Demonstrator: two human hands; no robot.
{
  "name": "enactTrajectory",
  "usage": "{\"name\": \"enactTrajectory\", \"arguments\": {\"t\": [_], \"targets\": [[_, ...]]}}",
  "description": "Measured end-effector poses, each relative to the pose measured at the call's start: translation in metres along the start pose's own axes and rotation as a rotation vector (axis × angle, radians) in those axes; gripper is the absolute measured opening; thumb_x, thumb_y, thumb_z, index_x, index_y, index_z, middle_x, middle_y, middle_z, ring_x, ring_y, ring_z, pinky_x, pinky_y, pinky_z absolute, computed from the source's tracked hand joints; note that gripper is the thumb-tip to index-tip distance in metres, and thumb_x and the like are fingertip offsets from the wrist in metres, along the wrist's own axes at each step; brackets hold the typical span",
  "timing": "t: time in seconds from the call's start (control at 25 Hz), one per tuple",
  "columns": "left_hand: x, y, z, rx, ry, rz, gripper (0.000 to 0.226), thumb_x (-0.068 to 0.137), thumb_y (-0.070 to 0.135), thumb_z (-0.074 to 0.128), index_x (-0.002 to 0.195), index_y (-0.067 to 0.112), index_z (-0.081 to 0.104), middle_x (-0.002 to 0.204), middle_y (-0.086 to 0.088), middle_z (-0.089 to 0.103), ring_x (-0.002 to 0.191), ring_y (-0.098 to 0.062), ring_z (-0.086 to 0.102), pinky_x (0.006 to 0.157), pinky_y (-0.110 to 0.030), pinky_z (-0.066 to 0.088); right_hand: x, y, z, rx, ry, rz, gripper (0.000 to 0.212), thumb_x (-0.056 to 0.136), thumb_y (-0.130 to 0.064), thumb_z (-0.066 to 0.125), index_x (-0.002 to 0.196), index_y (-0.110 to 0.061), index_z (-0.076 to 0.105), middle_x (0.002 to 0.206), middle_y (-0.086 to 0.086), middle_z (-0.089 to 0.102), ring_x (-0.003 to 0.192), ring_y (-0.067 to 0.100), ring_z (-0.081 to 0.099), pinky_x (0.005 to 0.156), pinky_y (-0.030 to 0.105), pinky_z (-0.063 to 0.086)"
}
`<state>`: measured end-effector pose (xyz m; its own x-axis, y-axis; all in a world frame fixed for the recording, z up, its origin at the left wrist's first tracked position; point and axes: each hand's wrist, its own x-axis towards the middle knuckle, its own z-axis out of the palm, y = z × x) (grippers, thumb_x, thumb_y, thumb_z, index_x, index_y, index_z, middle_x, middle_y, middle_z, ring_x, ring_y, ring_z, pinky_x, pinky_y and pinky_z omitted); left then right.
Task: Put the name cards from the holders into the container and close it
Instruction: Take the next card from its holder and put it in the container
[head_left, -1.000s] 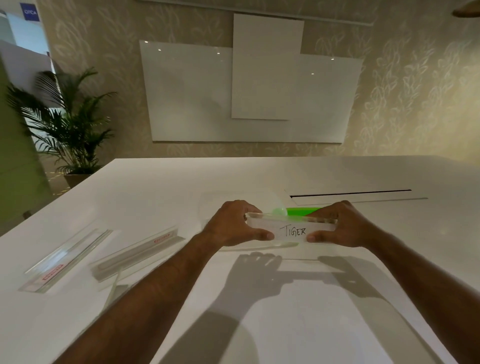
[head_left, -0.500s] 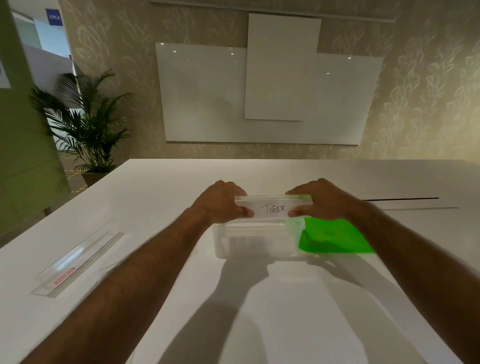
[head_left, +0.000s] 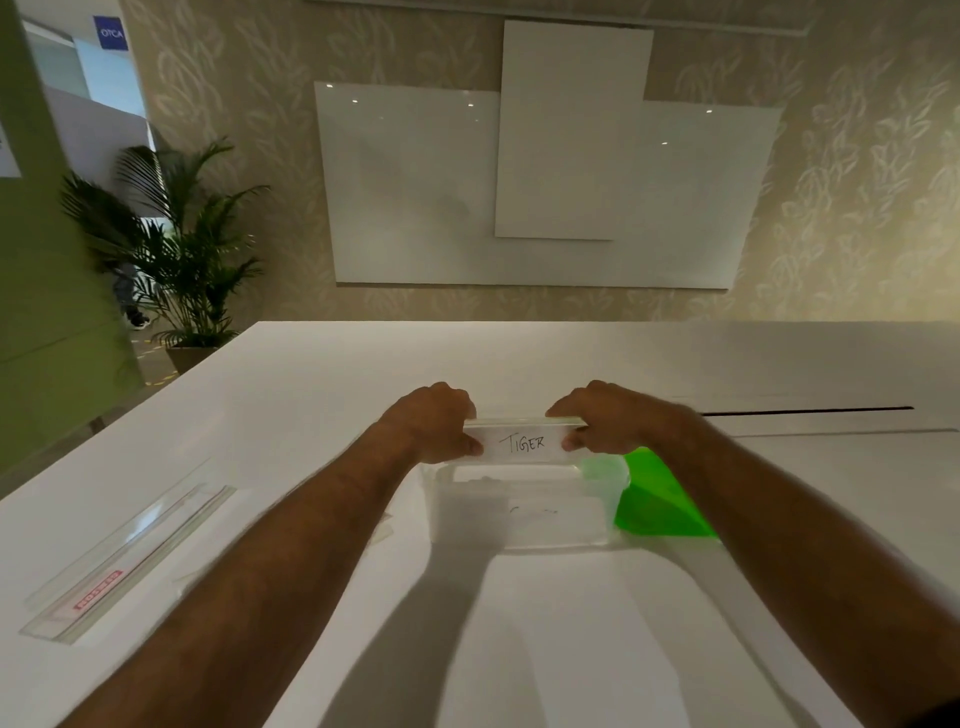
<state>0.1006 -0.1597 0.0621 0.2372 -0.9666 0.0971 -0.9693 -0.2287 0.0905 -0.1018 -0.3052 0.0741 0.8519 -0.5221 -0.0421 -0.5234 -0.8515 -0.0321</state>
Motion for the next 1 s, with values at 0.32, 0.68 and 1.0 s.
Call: {"name": "enactTrajectory", "arguments": {"t": [0.32,0.68,1.0], "targets": [[0.025,0.000,0.022,0.175,-0.136,-0.018,0.056,0.081,0.042,0.073,0.125,0.012,0.059,0.123,-0.010,0.057,0.107,-0.030,0.061,0.083,-0.037,0.052,0.030,-0.005,0.024,-0.010,-0.075,0.047,0.037,0.079,-0.028,0.075,0.115,-0.023,0.067,0.106,0.007,0.064,0.102,0.028,0.060,0.080,0.030,0.045],[0.049,0.003,0.046,0.191,-0.226,-0.013,0.057,0.073,0.037,0.083,0.119,0.011,0.060,0.121,-0.009,0.058,0.104,-0.028,0.062,0.073,-0.033,0.046,0.049,0.002,0.049,-0.005,-0.105,0.070,0.047,0.072,-0.030,0.081,0.116,-0.023,0.065,0.111,0.004,0.058,0.099,0.022,0.054,0.077,0.028,0.037],[0.053,0.005,0.050,0.222,-0.239,-0.004,0.057,0.070,0.035,0.084,0.117,0.011,0.062,0.118,-0.010,0.060,0.100,-0.028,0.064,0.070,-0.032,0.046,0.053,0.001,0.056,-0.063,-0.125,0.090,0.056,0.075,-0.034,0.079,0.126,-0.024,0.057,0.126,0.005,0.052,0.114,0.026,0.054,0.080,0.030,0.039]]}}
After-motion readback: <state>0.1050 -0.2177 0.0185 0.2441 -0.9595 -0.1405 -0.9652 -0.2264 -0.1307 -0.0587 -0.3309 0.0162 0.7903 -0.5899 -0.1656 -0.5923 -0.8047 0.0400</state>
